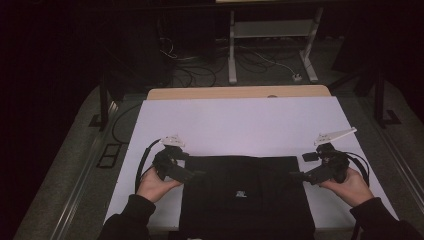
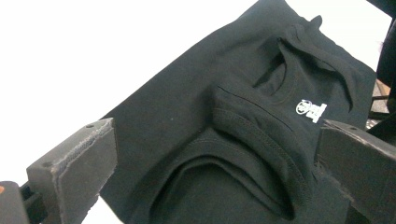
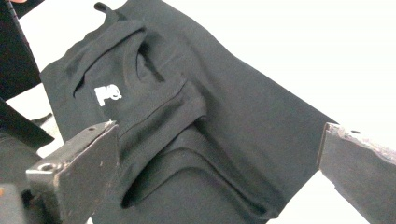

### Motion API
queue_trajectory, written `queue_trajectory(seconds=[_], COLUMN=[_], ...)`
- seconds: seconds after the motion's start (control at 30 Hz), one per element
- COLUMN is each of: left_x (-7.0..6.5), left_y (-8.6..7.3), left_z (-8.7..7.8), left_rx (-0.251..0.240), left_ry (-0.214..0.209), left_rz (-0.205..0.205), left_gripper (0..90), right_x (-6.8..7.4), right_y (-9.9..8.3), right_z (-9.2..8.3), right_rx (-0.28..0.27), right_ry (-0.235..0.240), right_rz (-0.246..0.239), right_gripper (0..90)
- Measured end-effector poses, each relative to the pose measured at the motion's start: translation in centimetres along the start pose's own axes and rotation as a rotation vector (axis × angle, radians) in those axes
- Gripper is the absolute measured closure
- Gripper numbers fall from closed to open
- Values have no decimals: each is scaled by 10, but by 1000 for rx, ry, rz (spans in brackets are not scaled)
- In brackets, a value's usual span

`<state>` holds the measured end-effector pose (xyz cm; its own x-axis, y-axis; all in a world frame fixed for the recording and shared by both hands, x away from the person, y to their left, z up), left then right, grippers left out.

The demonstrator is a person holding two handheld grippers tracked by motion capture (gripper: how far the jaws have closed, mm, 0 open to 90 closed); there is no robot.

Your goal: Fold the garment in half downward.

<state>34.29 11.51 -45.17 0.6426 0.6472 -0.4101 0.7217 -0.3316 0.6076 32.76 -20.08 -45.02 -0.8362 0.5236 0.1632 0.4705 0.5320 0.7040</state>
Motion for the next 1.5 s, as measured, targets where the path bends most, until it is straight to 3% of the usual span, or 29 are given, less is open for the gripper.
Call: queue_trajectory(seconds=[0.27,0.67,0.77,1.3,1.5], left_x=[10,24,29,51,54], left_y=[4,17,19,18,24], left_z=[0,-4,-4,8,12], left_rx=[18,-2,-16,-5,-50], left_ry=[-3,8,-4,-8,-25], left_rz=[-12,-13,-31,-69,-80], left_gripper=[0,0,0,0,0], right_x=[-11,-29,-34,-56,-65], right_y=[8,12,13,7,0], right_z=[-4,-2,0,10,15], right_rx=[10,17,12,9,12], right_ry=[-11,-9,-10,-15,-26], right_rz=[-10,-4,-2,31,51], right_gripper=[0,0,0,0,0])
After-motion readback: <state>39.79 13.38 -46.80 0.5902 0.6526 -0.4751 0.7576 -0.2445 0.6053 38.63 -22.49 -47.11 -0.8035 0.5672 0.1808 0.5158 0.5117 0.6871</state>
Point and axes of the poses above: each handheld gripper's, and its own axes: z roughly forward along the jaws, y roughly out of its top, x roughly to its left, the point moved 10 cm from there along z, roughly forward along the jaws, and after that the axes turned 13 degrees about -z, right-handed, at the moved point
